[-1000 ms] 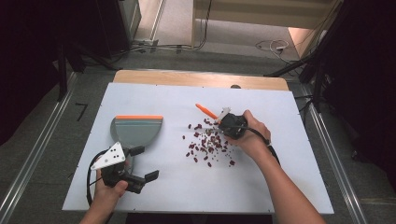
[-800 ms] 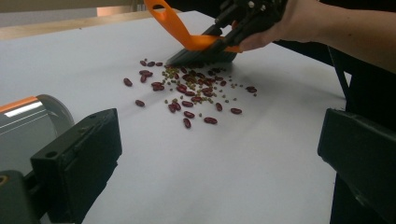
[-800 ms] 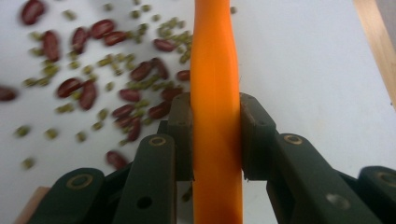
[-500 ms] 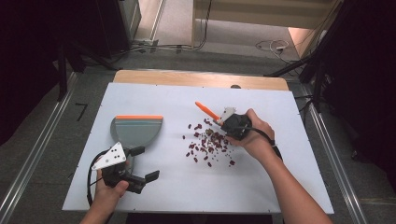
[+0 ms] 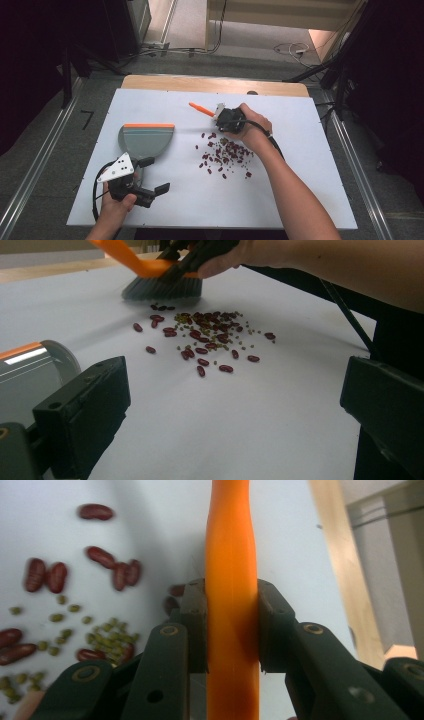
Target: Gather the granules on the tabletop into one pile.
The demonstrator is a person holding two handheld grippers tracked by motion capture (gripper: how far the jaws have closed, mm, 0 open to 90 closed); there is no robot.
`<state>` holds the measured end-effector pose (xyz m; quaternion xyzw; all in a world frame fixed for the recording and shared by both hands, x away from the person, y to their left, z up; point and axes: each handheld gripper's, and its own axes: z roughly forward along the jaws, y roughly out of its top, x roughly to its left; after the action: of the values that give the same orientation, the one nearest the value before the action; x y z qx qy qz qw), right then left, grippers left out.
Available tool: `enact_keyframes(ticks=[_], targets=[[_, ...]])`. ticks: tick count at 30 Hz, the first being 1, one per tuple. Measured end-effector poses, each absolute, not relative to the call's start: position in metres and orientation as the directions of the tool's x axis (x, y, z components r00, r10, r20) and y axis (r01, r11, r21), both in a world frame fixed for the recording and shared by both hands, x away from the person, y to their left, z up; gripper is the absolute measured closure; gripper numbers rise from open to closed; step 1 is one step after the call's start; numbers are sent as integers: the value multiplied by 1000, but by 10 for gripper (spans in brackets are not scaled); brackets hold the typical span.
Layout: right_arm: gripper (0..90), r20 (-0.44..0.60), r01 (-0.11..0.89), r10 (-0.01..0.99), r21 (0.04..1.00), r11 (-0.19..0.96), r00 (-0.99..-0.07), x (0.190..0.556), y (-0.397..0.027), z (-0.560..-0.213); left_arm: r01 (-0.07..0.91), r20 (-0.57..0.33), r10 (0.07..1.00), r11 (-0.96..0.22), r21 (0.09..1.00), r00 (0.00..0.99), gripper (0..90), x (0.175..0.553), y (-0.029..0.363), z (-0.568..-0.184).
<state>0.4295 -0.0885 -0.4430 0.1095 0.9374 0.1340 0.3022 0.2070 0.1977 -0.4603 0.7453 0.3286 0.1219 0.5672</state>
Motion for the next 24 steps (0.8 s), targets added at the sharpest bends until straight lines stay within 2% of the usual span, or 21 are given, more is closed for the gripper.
enact_keyframes(ticks=[7,16,24], targets=[[690,-495,131,262,283,950,-829,416,-81,-448,349,-190,626,-141,927,757,5,207,197,-460],[686,-475,49,184,283,958,-861,380,-92,-450,349,-191,626,-139,927,756,7,207,197,-460],[685,-459,10,139,272,962,-877,365,-99,-447,350,-189,628,-142,926,755,7,207,197,-460]])
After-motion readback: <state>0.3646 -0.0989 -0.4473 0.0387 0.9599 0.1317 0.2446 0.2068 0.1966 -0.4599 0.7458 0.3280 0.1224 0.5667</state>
